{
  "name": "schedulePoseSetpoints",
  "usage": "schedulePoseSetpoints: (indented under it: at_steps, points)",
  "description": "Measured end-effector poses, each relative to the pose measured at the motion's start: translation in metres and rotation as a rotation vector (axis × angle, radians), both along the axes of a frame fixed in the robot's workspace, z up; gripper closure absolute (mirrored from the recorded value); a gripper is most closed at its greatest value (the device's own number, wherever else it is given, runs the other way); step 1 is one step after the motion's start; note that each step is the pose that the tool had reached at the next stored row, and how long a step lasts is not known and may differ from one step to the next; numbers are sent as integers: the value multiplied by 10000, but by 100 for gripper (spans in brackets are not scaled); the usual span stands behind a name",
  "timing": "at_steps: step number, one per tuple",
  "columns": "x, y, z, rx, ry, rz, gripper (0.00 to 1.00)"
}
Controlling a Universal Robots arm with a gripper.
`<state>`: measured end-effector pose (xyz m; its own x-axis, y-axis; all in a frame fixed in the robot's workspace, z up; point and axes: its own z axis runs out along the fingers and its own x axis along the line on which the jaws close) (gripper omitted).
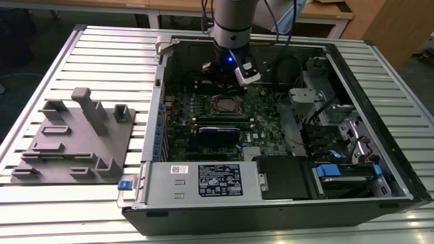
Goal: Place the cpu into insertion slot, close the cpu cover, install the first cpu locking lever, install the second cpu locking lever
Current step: 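Install the first cpu locking lever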
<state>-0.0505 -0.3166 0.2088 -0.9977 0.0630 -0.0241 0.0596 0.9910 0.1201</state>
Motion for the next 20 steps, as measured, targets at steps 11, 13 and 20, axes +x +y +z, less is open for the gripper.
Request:
schedulePoseSetpoints:
  at_steps: [11,13,20]
  points:
    - [32,7,-2,0,5,-8,89]
    - [40,11,-2,-1,10,-8,89]
    - [79,25,-5,0,26,-8,89]
